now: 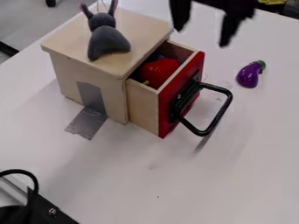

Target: Open the drawer

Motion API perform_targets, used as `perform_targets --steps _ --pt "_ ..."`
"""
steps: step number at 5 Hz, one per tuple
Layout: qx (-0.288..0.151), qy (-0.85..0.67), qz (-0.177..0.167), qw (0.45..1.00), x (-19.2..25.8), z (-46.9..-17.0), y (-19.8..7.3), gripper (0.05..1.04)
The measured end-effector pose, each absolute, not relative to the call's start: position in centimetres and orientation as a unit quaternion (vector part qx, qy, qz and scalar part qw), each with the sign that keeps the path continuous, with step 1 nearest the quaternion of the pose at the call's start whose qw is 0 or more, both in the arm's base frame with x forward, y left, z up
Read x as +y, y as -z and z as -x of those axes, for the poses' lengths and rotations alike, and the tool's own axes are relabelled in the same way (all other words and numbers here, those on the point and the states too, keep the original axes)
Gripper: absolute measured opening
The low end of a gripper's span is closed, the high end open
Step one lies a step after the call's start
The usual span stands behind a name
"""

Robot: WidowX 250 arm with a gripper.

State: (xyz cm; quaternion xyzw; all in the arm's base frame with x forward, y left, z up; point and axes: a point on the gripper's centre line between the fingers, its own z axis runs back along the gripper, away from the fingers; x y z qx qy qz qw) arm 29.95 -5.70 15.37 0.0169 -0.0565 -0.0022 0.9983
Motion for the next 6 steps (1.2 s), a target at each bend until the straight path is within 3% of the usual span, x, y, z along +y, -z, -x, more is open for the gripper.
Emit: perform_targets --steps 2,4,6 --pt "-0.024 -0.015 -0.029 0.999 -8.8 -29.2 -10.0 0.999" --pt "-0.016 -0.001 -0.077 0.997 -9.3 -29.2 -4.8 0.999" --pt "-0.009 0.026 -0.085 0.996 -9.8 -28.7 -1.5 0.953"
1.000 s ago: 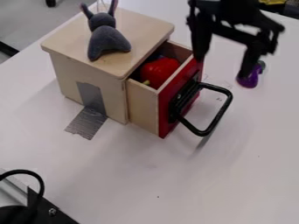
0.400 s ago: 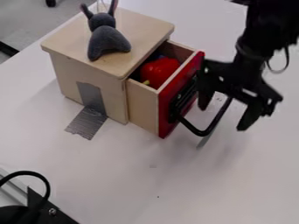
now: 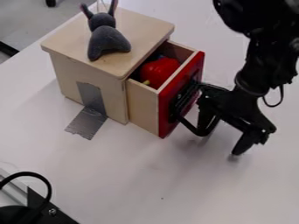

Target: Open the drawer

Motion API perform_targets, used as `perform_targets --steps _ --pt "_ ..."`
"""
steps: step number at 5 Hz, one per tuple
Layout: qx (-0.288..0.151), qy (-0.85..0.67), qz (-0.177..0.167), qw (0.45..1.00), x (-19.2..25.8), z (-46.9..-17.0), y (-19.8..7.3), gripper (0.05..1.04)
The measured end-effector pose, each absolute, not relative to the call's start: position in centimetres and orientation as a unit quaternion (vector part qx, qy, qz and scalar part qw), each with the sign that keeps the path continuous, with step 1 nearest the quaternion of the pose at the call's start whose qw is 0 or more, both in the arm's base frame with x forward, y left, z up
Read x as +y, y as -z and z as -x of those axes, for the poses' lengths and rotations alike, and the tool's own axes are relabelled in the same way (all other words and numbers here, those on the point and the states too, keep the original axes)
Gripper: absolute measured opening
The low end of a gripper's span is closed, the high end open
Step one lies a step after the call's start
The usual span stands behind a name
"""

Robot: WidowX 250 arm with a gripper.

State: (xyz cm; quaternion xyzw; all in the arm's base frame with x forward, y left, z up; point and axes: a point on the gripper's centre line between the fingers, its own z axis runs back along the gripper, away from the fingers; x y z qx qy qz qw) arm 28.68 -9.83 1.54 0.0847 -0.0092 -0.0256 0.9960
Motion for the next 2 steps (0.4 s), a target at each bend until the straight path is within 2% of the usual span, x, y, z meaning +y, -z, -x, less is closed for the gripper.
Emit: perform_targets --steps 2 --pt "-0.009 0.032 -0.077 0.996 -10.01 -28.57 -1.23 0.409"
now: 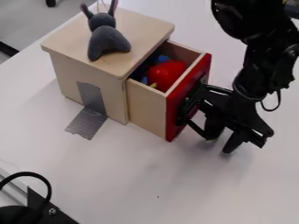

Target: Open the drawer

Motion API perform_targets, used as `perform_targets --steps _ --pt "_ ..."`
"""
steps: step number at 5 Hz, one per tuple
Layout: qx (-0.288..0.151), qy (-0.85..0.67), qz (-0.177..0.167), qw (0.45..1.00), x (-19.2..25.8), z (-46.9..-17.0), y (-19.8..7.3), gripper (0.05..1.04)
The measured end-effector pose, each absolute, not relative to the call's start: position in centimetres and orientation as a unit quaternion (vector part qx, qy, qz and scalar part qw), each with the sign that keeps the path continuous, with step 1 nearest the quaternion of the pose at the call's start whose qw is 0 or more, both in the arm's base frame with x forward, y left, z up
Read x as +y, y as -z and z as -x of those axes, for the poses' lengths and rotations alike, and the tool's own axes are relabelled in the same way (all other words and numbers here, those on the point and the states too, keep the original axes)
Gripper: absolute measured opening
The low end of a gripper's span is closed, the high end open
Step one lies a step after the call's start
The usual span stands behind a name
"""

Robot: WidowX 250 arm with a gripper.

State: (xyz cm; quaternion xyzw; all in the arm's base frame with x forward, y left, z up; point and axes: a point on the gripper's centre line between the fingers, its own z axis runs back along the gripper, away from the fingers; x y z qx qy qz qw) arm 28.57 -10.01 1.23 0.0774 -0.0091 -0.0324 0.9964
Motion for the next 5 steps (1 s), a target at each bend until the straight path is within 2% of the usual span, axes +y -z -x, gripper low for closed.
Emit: perform_targets --steps 1,2,4,5 --pt "-0.020 0.027 -0.071 0.997 -10.3 -28.9 -2.2 0.175" --pt "-0.030 0.020 -0.058 0.998 -10.9 -29.7 -3.1 0.121" --pt "-0.027 0.014 -0.053 0.998 -11.2 -29.7 -3.3 0.120" --pt "-0.019 0.009 -0.051 0.998 -11.3 -29.5 -3.3 0.160"
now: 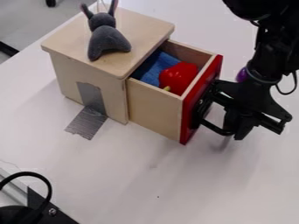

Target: Open the drawer

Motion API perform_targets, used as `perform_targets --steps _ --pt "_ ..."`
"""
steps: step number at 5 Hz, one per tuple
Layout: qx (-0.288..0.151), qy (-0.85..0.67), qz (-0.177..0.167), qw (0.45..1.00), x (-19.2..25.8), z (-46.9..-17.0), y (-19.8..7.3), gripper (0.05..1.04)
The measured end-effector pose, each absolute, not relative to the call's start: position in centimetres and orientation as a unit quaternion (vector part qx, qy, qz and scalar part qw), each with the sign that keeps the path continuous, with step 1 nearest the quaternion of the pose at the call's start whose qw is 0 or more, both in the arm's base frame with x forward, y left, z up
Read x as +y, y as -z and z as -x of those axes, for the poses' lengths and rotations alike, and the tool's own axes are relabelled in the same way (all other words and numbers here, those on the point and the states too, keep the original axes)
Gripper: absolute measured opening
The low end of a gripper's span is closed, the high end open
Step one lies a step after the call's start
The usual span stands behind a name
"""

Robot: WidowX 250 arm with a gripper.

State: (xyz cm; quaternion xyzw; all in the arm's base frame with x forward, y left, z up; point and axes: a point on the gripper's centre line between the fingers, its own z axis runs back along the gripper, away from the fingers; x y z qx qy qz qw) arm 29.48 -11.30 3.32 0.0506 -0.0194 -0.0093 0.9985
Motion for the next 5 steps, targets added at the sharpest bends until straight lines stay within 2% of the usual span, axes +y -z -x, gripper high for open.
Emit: perform_targets --steps 1,2,3,4,5 --pt "-0.014 0.008 -0.053 0.998 -11.3 -29.4 -3.4 0.357" --pt "-0.034 0.005 -0.049 0.998 -11.3 -29.4 -5.3 0.692" --pt "-0.065 0.002 -0.039 0.997 -11.7 -30.2 -8.6 0.961" --pt "-0.091 0.001 -0.026 0.996 -12.2 -31.4 -12.2 0.998" --pt "-0.090 -0.003 -0.018 0.996 -12.2 -32.0 -13.6 0.998"
